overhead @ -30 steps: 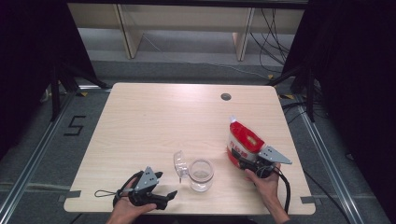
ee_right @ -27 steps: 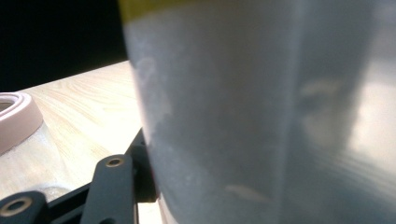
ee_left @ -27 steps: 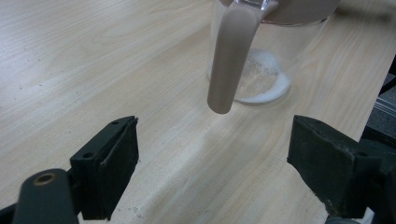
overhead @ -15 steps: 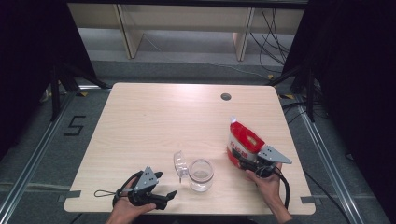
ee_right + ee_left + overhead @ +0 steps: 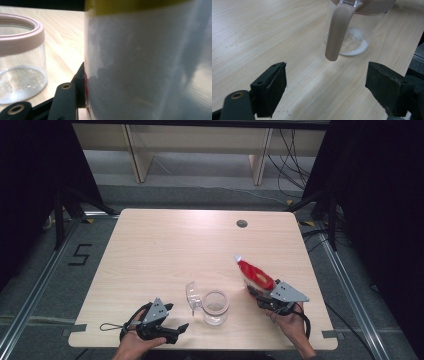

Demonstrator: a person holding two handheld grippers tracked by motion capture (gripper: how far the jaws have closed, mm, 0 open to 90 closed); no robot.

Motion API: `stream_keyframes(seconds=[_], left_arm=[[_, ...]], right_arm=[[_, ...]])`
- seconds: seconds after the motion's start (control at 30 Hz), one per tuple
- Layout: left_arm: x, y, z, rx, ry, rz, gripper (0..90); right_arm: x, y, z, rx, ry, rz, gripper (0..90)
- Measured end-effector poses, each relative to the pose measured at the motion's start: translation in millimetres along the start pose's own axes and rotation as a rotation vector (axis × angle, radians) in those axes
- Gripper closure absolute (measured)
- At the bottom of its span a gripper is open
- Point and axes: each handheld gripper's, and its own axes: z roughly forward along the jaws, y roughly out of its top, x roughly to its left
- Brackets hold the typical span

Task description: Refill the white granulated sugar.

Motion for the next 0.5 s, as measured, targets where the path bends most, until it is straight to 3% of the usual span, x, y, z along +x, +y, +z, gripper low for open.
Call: stream_keyframes(seconds=[0.03,0.1,0.17,0.2,0.3,0.4,0.5], left_arm=[[0.0,0.0,0.0,0.0,0.0,0.0,16.7],[-1.1,-0.3,1.2,-0.017,-0.002,-0.013,16.7],[-1.1,-0.3,1.0,-0.012,-0.001,-0.011,16.7],[0.0,-0.2,0.4,0.0,-0.001,-0.001,16.7],[0.8,0.0,1.2,-0.018,-0.001,0.006,16.7],[1.5,0.6,0.1,0.001,0.001,0.023,16.7],[0.2,0.1,0.6,0.001,-0.002,0.003,16.7]], right_arm=[[0.0,0.0,0.0,0.0,0.0,0.0,49.1],[3.0,5.6,-4.1,0.017,-0.023,-0.07,49.2],[3.0,6.8,-5.4,0.029,-0.031,-0.09,49.2],[2.7,9.8,-10.3,0.017,-0.068,-0.157,49.2],[4.4,11.5,-14.8,0.029,-0.07,-0.159,49.2],[4.6,16.7,-26.6,0.015,-0.116,-0.214,49.3],[4.7,19.2,-32.5,0.015,-0.115,-0.229,49.3]])
